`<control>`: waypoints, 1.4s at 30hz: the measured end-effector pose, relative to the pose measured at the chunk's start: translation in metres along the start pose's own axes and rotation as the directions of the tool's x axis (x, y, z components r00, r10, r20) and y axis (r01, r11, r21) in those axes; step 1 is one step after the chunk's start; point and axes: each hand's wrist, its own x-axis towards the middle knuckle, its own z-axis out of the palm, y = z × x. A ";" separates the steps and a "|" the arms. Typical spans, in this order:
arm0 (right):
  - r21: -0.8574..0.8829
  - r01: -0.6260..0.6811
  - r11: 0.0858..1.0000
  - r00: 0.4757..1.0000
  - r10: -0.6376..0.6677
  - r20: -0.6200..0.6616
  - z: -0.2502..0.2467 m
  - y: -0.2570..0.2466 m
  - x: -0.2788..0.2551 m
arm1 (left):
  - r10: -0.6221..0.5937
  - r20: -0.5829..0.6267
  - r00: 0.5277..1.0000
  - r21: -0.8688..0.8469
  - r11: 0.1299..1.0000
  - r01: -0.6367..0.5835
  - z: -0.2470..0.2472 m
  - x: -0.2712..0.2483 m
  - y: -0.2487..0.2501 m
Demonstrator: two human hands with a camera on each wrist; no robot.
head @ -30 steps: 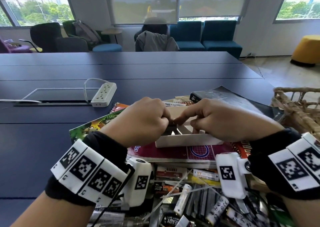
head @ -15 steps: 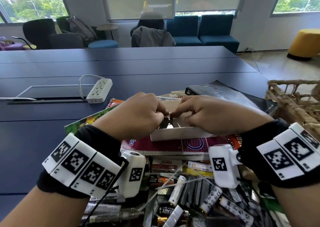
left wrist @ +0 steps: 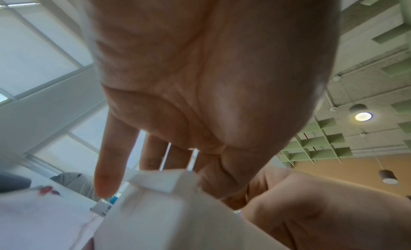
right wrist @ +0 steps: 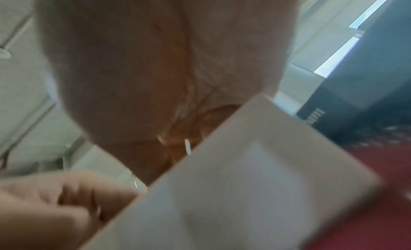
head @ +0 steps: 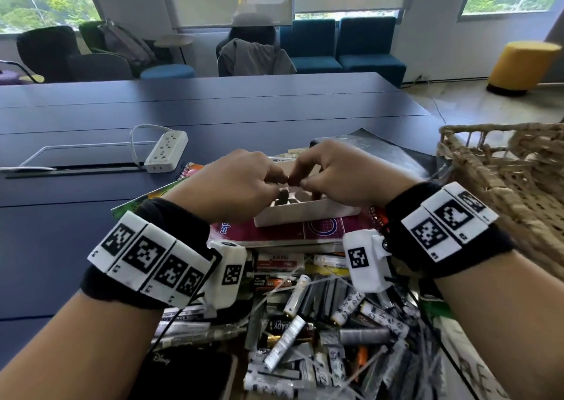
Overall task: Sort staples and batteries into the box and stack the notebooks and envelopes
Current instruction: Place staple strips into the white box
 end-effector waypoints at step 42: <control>-0.620 -0.105 0.777 0.967 0.226 0.119 0.004 -0.023 -0.100 | 0.288 0.335 0.897 0.044 0.946 -0.320 0.040 -0.038 0.045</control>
